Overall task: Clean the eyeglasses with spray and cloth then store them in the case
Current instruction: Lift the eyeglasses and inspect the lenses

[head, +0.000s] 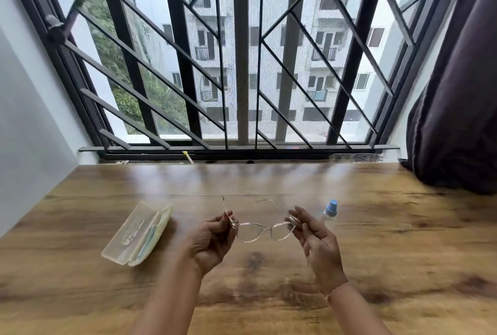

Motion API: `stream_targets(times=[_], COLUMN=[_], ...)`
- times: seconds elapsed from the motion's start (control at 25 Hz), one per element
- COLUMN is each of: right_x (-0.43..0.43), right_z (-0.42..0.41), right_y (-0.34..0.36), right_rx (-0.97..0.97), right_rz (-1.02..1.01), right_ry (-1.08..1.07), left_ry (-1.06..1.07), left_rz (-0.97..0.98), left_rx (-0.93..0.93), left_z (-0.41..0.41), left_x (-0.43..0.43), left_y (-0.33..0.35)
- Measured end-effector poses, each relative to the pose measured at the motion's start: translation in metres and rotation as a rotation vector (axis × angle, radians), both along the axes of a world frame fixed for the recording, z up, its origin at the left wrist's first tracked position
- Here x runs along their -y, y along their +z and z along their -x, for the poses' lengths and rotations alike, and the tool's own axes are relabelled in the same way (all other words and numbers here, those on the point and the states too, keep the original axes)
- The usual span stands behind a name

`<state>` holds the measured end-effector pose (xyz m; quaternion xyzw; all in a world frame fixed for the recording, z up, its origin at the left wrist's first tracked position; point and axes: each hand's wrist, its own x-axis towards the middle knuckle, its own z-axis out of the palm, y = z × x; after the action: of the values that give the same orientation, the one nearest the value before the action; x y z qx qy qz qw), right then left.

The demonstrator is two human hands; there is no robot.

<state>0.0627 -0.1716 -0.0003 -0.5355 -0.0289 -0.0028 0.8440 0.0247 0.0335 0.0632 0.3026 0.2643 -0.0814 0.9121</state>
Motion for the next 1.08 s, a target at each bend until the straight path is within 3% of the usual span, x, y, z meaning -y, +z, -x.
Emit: stream_targets(times=[0.16,0.36,1.08], right_x=[-0.007,-0.011,-0.007], right_z=[-0.009,-0.016,-0.029], right_y=[-0.021,-0.039,-0.062], right_rx=[0.103,0.233,0.192], right_rz=[0.246,0.421,0.52], right_ry=[-0.152,-0.286,-0.295], left_ry=[0.004,0.04,0.313], left_rz=[0.061,-0.112,-0.748], left_rx=[-0.075,-0.063,0.073], left_z=[-0.012,-0.027,-0.043], left_x=[-0.008,-0.013,0.001], left_y=[-0.028,-0.066,-0.12])
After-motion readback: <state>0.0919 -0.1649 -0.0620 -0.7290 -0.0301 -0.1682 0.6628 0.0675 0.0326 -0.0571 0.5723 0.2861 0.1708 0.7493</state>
